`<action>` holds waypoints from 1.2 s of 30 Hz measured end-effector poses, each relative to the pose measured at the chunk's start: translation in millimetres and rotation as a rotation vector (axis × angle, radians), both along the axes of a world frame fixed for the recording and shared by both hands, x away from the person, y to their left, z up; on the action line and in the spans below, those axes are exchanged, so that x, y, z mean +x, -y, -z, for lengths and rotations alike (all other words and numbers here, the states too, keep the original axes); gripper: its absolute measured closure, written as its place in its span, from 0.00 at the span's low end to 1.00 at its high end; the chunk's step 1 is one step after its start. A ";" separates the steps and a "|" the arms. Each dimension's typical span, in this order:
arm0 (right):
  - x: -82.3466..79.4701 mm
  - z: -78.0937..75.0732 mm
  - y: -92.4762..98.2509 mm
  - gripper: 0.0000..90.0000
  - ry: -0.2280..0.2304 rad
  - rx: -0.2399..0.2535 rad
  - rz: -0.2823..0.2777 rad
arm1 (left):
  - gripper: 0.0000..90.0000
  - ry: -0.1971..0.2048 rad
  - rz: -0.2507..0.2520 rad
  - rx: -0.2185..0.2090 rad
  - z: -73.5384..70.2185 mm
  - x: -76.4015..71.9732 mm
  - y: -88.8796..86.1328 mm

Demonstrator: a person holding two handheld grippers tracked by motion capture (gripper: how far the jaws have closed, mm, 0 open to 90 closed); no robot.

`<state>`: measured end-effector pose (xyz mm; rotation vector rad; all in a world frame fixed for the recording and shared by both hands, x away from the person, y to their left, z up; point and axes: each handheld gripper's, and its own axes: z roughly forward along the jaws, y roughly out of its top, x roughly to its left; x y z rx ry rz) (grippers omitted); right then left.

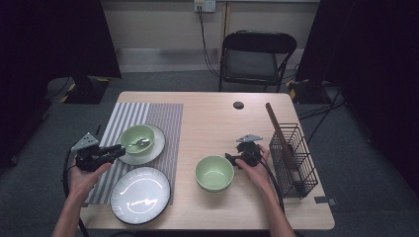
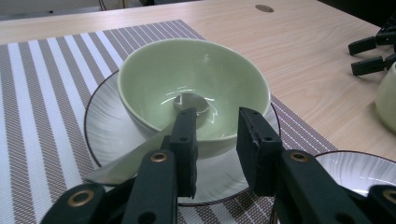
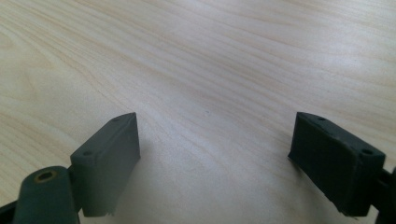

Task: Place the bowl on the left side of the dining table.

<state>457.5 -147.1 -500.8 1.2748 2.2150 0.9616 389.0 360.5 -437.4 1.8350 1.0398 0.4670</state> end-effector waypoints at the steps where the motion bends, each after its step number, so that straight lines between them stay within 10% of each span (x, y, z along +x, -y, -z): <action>1: 0.0 0.0 0.1 0.17 0.000 -0.001 -0.001 | 0.76 -0.002 -0.007 -0.006 -0.6 -0.9 -2.2; 36: 0.6 0.1 0.4 0.17 0.001 -0.001 -0.006 | 0.75 0.021 -0.093 -0.056 -2.5 30.9 -29.9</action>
